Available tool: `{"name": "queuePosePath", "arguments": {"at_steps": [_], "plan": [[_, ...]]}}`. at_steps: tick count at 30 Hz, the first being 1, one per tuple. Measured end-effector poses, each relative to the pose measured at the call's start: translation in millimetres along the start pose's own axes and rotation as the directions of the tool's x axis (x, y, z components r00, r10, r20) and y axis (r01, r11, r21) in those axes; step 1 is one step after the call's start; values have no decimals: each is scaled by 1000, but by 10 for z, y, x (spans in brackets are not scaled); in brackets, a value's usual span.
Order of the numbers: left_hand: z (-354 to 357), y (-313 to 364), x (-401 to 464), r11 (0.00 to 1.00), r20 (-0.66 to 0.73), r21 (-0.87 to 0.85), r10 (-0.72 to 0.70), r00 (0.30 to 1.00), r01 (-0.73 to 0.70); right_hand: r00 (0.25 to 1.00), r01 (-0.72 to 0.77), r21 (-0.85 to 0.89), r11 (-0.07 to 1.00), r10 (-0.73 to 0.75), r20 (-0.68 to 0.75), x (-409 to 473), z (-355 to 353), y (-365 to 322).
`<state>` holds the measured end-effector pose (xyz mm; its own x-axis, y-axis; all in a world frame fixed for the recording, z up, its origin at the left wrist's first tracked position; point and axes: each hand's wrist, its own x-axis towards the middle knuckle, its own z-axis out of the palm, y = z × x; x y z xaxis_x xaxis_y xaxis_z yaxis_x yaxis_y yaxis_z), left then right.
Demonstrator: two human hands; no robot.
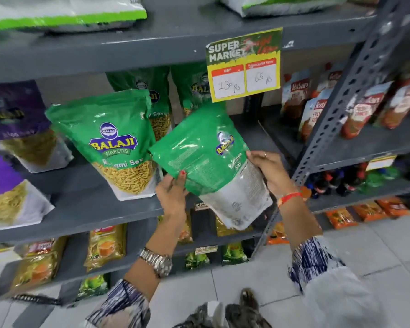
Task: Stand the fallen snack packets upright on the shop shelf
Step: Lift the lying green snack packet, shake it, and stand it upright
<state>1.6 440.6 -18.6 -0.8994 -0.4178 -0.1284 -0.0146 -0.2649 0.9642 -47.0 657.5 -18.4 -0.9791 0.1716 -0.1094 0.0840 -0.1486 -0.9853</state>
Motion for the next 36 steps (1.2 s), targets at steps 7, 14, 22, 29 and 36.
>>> {"name": "queuePosePath", "arguments": {"at_steps": [7,14,22,29,36], "plan": [[-137,260,-97,905,261,194,326,909,-380,982,71,207,976,-32,-185,-767,11,301],[-59,416,-167,950,140,217,197,970,-225,924,243,323,915,-117,-363,-1228,385,235],[329,655,-546,921,348,356,25,937,-157,613,592,-406,696,-716,-334,-1449,931,258],[326,597,-463,762,355,509,237,904,-399,518,562,-731,387,-854,-53,-1500,1028,432],[255,631,-335,882,475,344,133,870,-323,591,681,-471,560,-801,-97,-1441,788,325]]}}
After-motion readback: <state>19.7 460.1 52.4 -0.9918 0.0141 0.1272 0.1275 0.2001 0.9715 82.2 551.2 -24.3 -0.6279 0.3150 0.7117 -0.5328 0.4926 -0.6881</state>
